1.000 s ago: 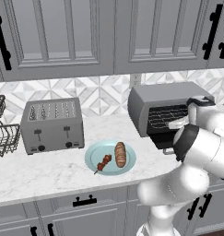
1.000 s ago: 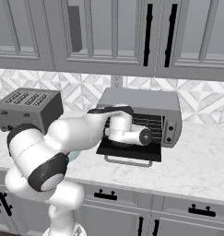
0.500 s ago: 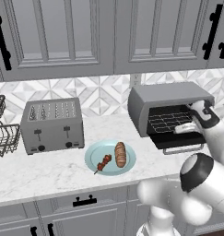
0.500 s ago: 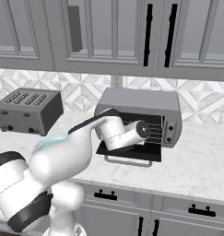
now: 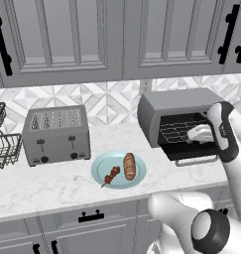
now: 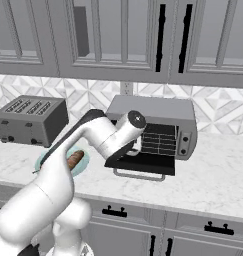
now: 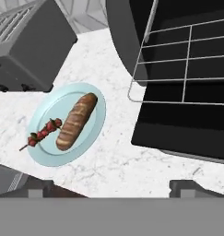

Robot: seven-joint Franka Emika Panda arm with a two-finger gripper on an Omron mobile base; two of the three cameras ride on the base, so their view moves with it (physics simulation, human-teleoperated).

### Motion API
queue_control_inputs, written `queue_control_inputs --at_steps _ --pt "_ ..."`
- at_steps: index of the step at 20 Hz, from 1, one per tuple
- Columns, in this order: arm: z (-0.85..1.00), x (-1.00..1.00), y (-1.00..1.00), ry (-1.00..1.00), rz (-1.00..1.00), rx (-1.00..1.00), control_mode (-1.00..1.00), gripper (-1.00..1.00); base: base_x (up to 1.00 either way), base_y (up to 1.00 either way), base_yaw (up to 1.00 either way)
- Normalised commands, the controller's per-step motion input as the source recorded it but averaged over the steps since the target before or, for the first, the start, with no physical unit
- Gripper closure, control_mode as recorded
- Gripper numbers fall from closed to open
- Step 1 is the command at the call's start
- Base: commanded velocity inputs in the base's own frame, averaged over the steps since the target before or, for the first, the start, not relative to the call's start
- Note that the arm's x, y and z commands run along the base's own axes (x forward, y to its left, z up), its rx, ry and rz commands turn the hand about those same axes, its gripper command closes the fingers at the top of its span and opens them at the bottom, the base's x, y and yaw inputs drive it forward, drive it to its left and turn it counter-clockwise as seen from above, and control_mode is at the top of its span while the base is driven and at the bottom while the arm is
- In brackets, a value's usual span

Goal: Pick up the kebab skewer and baguette bread, and place them inside the toaster oven. Close the toaster oven door and start by setting the timer.

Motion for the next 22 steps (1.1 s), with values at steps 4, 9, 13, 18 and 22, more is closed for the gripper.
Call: queue_control_inputs --at_steps 4,9,13,18,22 --pt "0.00 -0.26 1.00 0.20 -0.04 0.00 -1.00 -1.00 0.00 0.00 0.00" --pt "-0.03 -0.18 1.00 0.17 -0.06 -0.01 -1.00 -1.00 0.00 0.00 0.00" --pt "-0.26 0.01 0.72 0.23 -0.05 -0.06 -1.00 -1.00 0.00 0.00 0.00" --pt "-0.22 0.00 0.35 0.23 -0.08 -0.13 -1.00 -1.00 0.00 0.00 0.00" --pt "-0.28 0.00 0.17 0.18 -0.08 -0.06 -1.00 -1.00 0.00 0.00 0.00"
